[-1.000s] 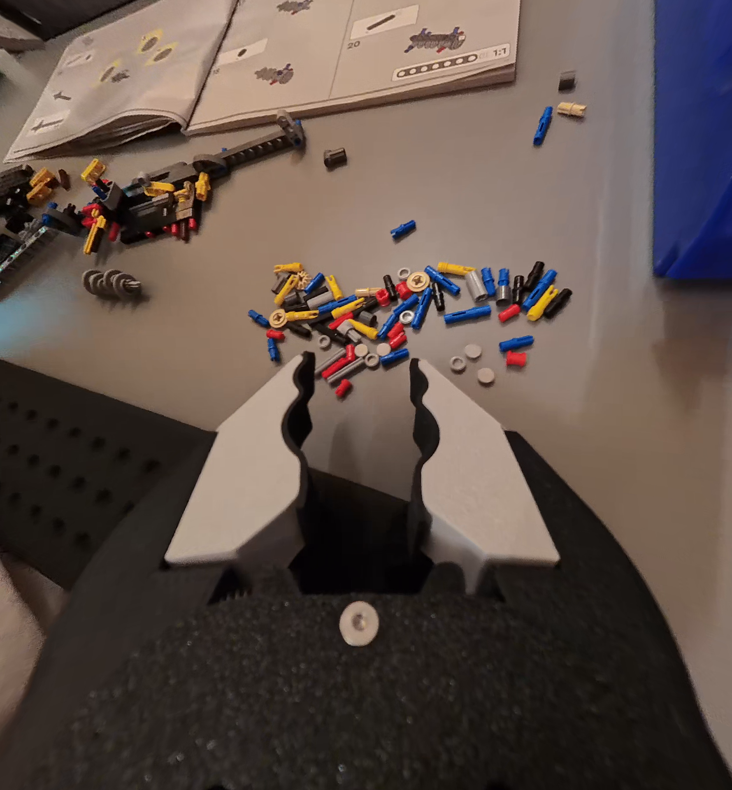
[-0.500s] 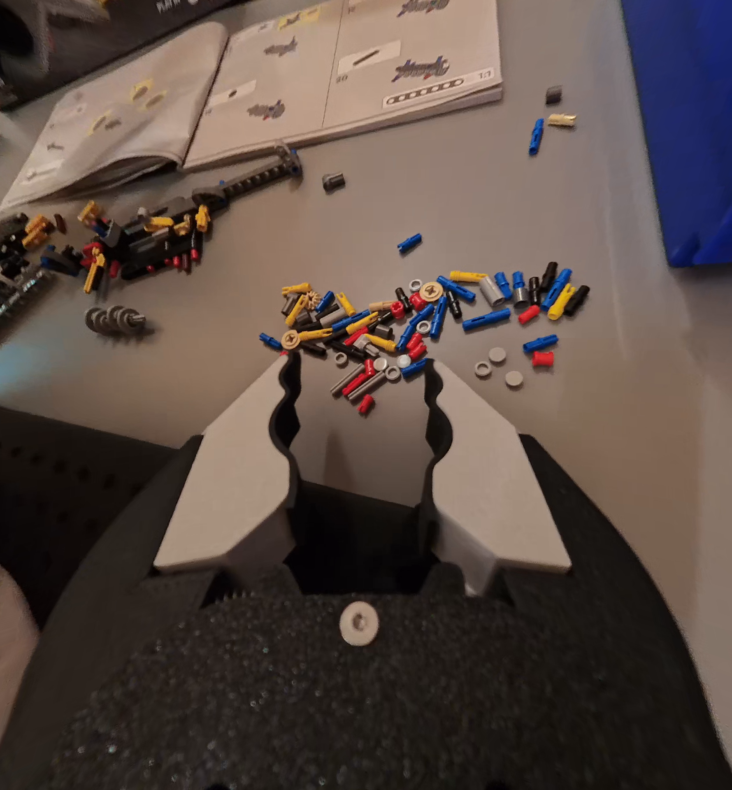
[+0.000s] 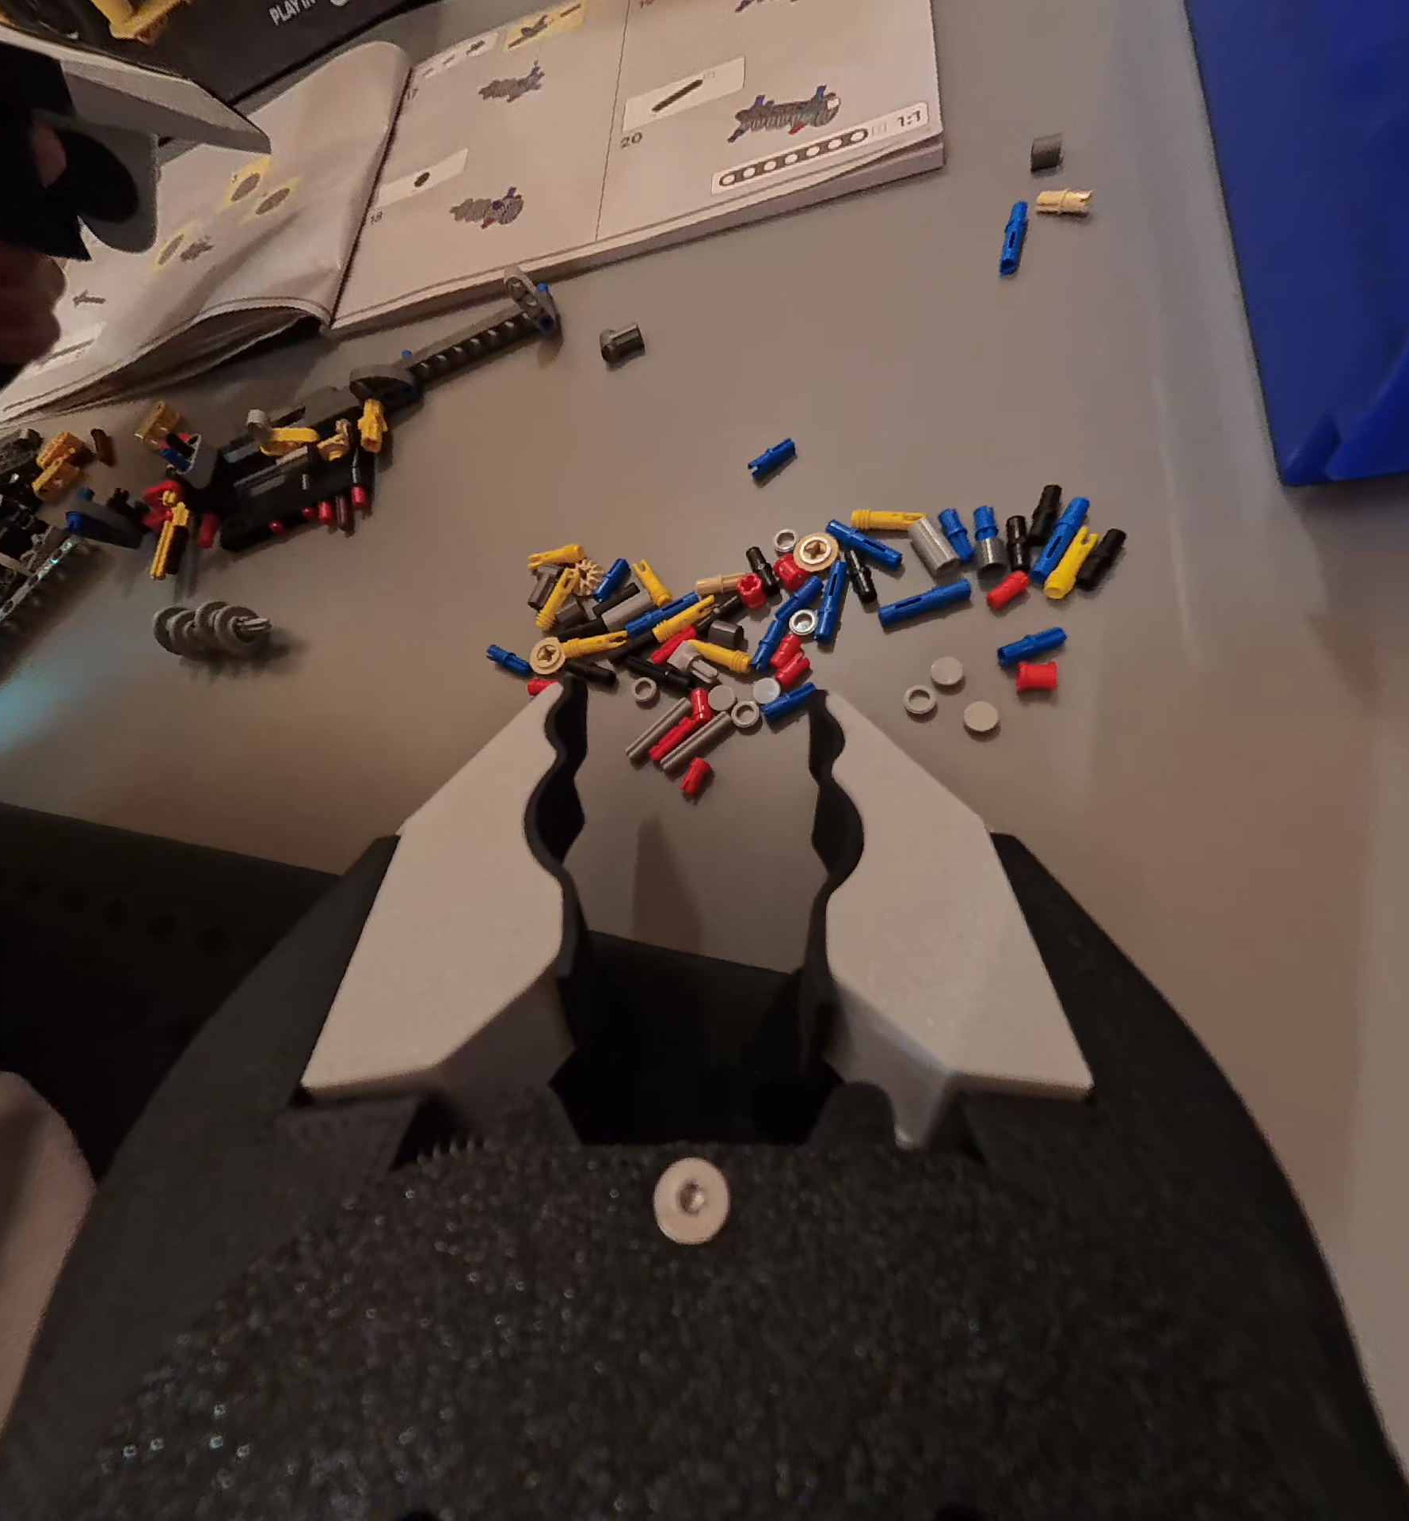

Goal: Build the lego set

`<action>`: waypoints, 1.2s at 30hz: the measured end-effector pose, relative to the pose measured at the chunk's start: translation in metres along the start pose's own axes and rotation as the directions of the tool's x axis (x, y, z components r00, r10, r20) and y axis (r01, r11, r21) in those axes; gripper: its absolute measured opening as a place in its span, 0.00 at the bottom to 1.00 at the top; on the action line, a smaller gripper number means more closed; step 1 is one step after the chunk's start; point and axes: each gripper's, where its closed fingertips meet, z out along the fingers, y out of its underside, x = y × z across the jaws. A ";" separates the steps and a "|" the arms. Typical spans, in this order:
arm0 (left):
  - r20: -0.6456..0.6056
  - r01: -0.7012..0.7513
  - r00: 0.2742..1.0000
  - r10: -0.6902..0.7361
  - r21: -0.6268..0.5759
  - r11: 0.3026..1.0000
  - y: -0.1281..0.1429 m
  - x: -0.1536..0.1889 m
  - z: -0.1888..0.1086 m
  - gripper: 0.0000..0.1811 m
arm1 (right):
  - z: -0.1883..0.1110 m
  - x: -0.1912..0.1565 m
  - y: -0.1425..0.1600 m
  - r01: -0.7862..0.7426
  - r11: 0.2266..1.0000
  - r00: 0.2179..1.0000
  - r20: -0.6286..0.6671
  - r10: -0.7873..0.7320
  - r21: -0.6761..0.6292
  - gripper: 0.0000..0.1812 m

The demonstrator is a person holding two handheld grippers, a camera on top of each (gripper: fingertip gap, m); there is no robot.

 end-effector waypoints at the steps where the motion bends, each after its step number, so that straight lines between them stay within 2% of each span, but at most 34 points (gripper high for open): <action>1: -0.006 0.006 1.000 -0.006 0.010 1.000 0.000 0.001 0.000 0.19 | -0.001 0.000 -0.001 0.000 1.000 1.000 -0.006 0.000 0.003 0.29; 4: -0.014 -0.010 1.000 0.010 0.045 0.999 0.000 0.006 -0.001 0.19 | -0.005 -0.006 -0.006 -0.005 0.999 1.000 -0.016 0.005 0.032 0.25; 7: 0.000 -0.058 0.998 0.059 0.085 0.995 -0.002 0.010 -0.006 0.19 | -0.008 -0.016 0.009 0.009 0.994 0.999 -0.033 -0.013 -0.109 0.24; 9: 0.000 -0.085 0.996 0.086 0.126 0.988 -0.009 0.016 -0.010 0.19 | -0.012 -0.022 0.013 0.065 0.987 0.994 -0.072 -0.076 -0.148 0.18; 13: -0.058 -0.092 0.993 0.102 0.151 0.984 -0.008 0.033 -0.008 0.18 | -0.012 -0.015 0.022 0.074 0.963 0.980 -0.158 -0.118 -0.261 0.14; 15: -0.052 -0.113 0.991 0.122 0.139 0.984 -0.005 0.035 -0.006 0.19 | -0.012 -0.007 0.023 0.072 0.962 0.973 -0.193 -0.125 -0.263 0.13; 21: -0.034 -0.128 0.990 0.134 0.140 0.982 -0.004 0.033 -0.003 0.18 | -0.003 0.003 0.031 0.048 0.953 0.977 -0.183 -0.106 -0.298 0.10; 25: -0.023 -0.135 0.990 0.140 0.146 0.980 -0.006 0.031 -0.005 0.18 | -0.001 0.012 0.021 0.101 0.951 0.966 -0.201 -0.165 -0.293 0.09; 28: -0.017 -0.139 0.990 0.143 0.149 0.979 -0.006 0.031 -0.006 0.18 | -0.001 0.021 0.014 0.087 0.955 0.967 -0.208 -0.150 -0.284 0.09; 31: -0.013 -0.142 0.989 0.146 0.143 0.979 -0.005 0.030 -0.004 0.18 | 0.005 0.003 0.010 0.077 0.961 0.988 -0.107 -0.109 -0.265 0.10; 36: -0.018 -0.149 0.988 0.153 0.131 0.980 -0.002 0.032 -0.002 0.18 | 0.015 -0.018 0.020 0.178 0.936 0.973 -0.085 -0.213 -0.303 0.08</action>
